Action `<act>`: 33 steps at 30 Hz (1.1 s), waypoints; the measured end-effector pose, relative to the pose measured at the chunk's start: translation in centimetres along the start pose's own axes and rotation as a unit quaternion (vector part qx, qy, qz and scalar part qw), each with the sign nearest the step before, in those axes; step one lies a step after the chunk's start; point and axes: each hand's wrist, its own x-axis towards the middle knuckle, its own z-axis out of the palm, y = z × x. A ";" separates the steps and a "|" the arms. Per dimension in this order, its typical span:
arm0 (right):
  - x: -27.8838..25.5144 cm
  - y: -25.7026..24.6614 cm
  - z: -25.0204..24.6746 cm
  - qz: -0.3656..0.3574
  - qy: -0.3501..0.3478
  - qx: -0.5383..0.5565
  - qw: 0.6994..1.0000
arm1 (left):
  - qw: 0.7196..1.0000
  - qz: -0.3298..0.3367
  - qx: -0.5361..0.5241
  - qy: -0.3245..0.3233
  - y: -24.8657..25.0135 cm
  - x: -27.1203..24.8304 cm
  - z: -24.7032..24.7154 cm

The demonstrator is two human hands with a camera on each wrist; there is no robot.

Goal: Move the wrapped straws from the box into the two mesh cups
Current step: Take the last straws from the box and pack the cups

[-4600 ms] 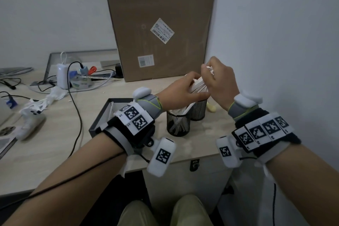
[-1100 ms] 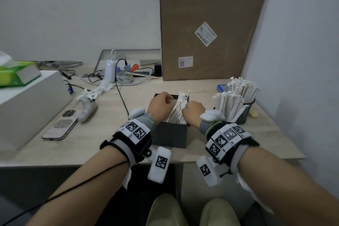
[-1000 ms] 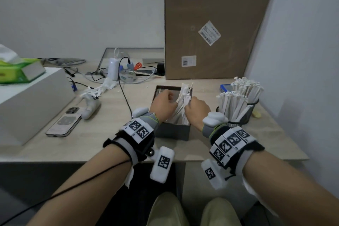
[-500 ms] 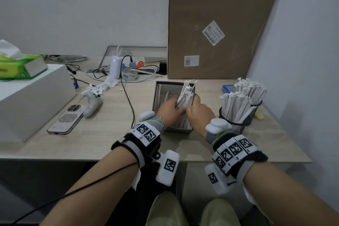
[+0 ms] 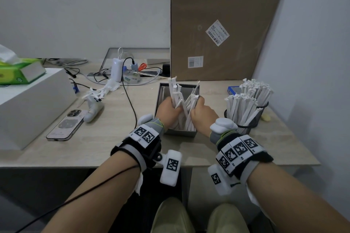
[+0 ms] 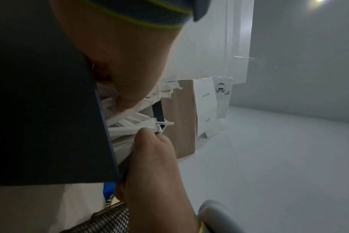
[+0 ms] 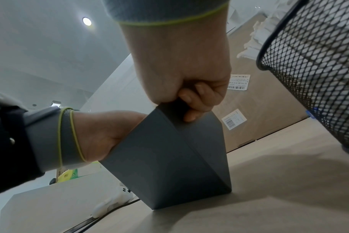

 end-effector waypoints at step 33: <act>0.1 -0.1 -0.1 -0.003 -0.001 0.006 1.000 | 0.997 0.006 -0.056 -0.057 0.4 -0.2 0.0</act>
